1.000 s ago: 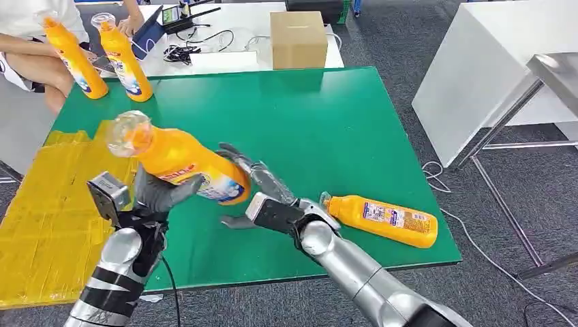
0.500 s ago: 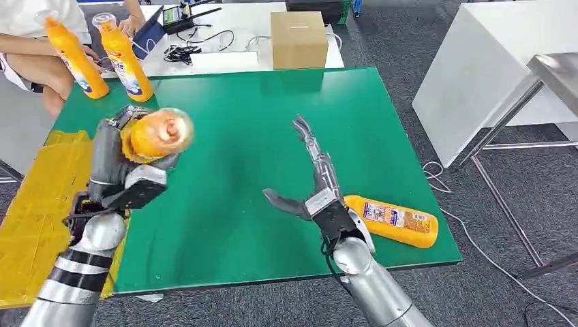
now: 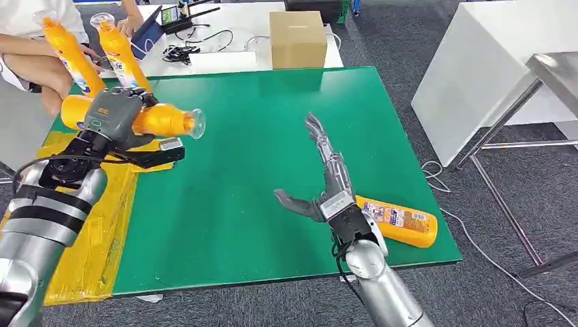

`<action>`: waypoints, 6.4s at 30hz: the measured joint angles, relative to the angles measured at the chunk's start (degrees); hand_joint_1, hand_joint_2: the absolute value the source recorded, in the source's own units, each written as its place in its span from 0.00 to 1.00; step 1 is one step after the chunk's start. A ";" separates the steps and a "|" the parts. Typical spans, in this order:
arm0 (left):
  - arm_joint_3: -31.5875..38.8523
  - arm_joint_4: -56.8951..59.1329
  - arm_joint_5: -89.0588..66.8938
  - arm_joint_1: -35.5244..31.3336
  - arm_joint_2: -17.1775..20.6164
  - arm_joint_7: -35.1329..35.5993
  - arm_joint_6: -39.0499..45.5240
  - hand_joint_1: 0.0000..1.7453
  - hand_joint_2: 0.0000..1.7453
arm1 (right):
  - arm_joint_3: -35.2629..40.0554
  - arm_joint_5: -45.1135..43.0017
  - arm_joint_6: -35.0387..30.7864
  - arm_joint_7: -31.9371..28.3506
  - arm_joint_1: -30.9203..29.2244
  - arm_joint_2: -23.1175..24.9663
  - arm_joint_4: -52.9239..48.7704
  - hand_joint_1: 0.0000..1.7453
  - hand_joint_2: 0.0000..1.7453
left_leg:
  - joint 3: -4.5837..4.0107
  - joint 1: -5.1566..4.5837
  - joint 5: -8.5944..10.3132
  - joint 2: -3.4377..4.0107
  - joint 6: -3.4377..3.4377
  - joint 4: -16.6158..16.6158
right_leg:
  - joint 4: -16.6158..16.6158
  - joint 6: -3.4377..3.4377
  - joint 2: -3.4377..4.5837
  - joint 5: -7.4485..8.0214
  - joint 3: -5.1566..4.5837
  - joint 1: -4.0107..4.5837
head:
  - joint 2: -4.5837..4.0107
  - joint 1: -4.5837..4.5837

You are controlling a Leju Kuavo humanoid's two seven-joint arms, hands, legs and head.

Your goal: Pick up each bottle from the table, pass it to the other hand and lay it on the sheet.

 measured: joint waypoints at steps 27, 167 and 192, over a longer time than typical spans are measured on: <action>-10.27 31.31 17.14 -16.12 4.91 -15.36 -39.29 1.00 1.00 | -2.29 -3.52 4.81 -2.30 0.48 0.04 3.12 0.00 1.00 | -0.07 0.03 0.04 -0.10 -0.04 -0.01 | 0.05 0.00 -0.01 0.00 0.02 0.02 | 0.00 0.02; 19.72 -28.27 73.09 40.57 -16.63 -21.68 -7.77 0.00 1.00 | -5.68 38.27 10.34 35.87 16.39 -31.15 -4.83 0.00 1.00 | -0.11 -0.16 -0.17 -0.19 0.19 -0.01 | -0.13 0.07 -0.09 -0.05 -0.02 -0.16 | 0.00 -0.02; 18.41 -24.12 75.17 39.31 -17.38 -20.30 -10.42 0.00 1.00 | -7.56 43.78 8.52 34.38 9.46 -23.19 12.29 0.00 1.00 | 0.19 -0.12 -0.18 0.10 0.18 -0.02 | -0.13 0.06 0.04 -0.04 0.19 -0.12 | 0.00 -0.02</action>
